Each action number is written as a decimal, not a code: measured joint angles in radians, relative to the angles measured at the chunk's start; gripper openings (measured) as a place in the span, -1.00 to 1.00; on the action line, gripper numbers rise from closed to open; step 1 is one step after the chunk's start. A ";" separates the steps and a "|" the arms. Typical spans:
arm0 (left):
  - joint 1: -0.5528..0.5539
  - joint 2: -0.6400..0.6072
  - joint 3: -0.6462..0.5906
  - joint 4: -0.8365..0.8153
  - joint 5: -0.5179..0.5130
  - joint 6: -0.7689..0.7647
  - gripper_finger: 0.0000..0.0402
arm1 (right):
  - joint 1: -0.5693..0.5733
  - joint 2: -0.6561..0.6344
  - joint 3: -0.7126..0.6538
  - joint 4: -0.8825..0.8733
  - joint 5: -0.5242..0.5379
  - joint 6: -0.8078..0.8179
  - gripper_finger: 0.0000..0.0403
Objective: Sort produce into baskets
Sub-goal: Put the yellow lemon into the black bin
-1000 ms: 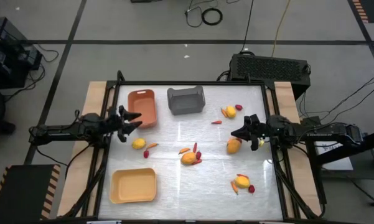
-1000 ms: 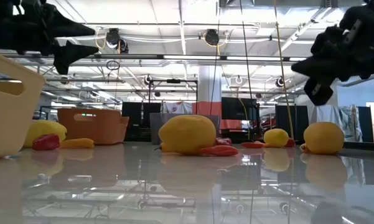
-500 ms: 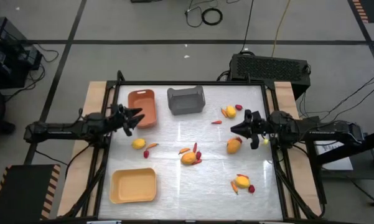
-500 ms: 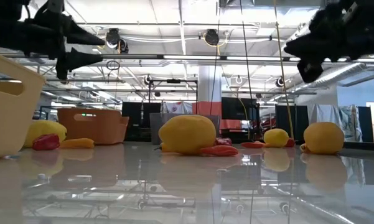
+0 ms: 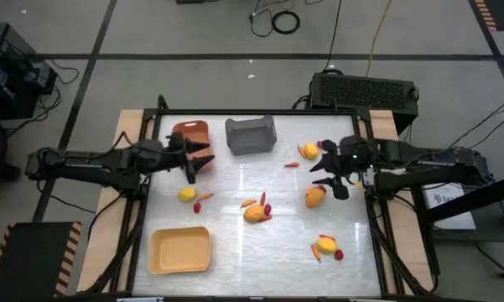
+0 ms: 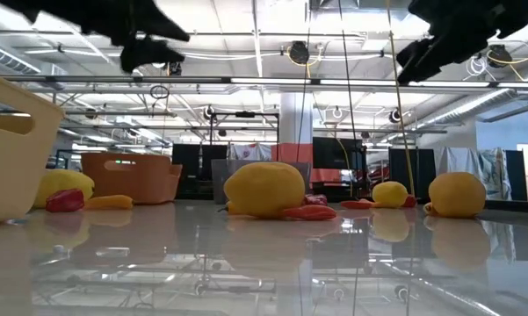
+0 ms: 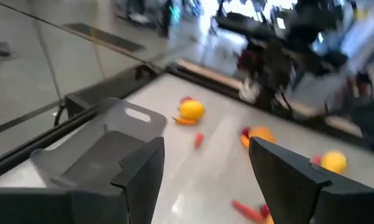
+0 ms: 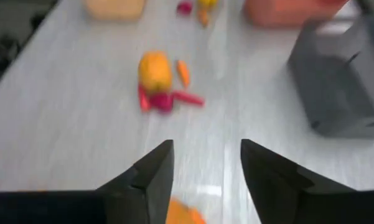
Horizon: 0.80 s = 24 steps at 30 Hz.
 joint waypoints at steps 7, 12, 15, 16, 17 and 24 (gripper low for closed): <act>-0.001 0.123 0.187 -0.165 0.118 0.108 0.21 | 0.061 0.197 0.151 -0.252 0.008 -0.009 0.14; -0.002 0.156 0.202 -0.278 0.157 0.157 0.21 | 0.126 0.323 0.192 -0.361 0.021 0.012 0.29; -0.002 0.169 0.202 -0.321 0.180 0.162 0.21 | 0.166 0.391 0.192 -0.367 0.100 0.048 0.39; -0.002 0.175 0.202 -0.336 0.184 0.171 0.21 | 0.177 0.413 0.192 -0.366 0.122 0.050 0.43; -0.002 0.181 0.202 -0.343 0.187 0.184 0.21 | 0.187 0.435 0.192 -0.367 0.141 0.050 0.46; -0.002 0.240 0.202 -0.340 0.188 0.207 0.25 | 0.218 0.569 0.192 -0.382 0.162 0.082 0.66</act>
